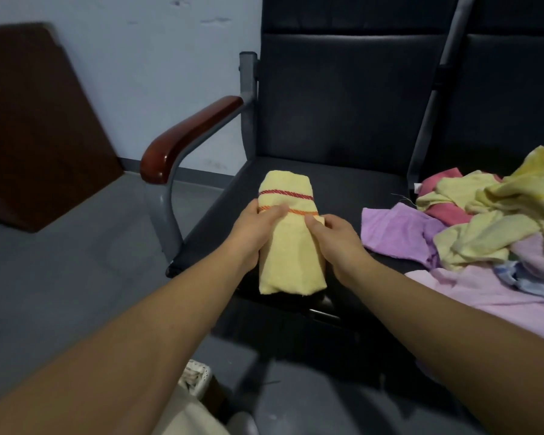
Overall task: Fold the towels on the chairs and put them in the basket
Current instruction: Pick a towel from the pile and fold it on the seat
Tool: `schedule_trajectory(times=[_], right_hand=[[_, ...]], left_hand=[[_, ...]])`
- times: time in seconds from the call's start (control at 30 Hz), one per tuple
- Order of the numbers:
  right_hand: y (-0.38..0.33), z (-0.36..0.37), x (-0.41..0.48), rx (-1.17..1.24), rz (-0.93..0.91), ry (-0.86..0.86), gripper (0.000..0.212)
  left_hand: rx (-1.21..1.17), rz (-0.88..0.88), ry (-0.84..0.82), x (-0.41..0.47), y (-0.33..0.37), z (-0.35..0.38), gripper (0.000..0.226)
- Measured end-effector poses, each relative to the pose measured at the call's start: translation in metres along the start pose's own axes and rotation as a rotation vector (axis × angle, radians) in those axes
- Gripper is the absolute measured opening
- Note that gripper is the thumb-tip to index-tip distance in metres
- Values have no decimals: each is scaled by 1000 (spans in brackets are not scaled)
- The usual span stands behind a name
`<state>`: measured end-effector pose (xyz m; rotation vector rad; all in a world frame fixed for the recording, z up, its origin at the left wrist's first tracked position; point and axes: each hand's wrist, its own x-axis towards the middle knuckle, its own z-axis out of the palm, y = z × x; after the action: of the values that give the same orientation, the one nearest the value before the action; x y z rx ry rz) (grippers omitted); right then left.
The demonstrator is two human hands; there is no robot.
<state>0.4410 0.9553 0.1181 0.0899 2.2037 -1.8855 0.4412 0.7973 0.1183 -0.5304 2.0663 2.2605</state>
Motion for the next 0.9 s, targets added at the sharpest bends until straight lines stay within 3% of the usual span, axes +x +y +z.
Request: schedule_trajectory(times=[0.1,0.2,0.33,0.43,0.63,0.8,0.9], right_hand=[[-18,20,0,8,-77,-58,36],[-38,45,4,116,26,-224,53],[-57,104,8,90,-25,-361,31],[-61,158,3,-42,-83,-480,31],[-23,277,-23,-256,-52,-753,30],[51,349,-67,-418,44,-964,32],[106,372,-88,-539,74,-1034,41]], left_hand=[[-154,83,16,-3,17,-28,44],[-265,119,46,-12,36,-63,45],[-297,163,175,-32,42,-127,45],[-315,140,281,-53,27,-184,47],[-322,59,556,-109,-40,-289,41],[-365,-111,761,-176,-140,-345,46],[-426,-197,801,-210,-193,-353,41]])
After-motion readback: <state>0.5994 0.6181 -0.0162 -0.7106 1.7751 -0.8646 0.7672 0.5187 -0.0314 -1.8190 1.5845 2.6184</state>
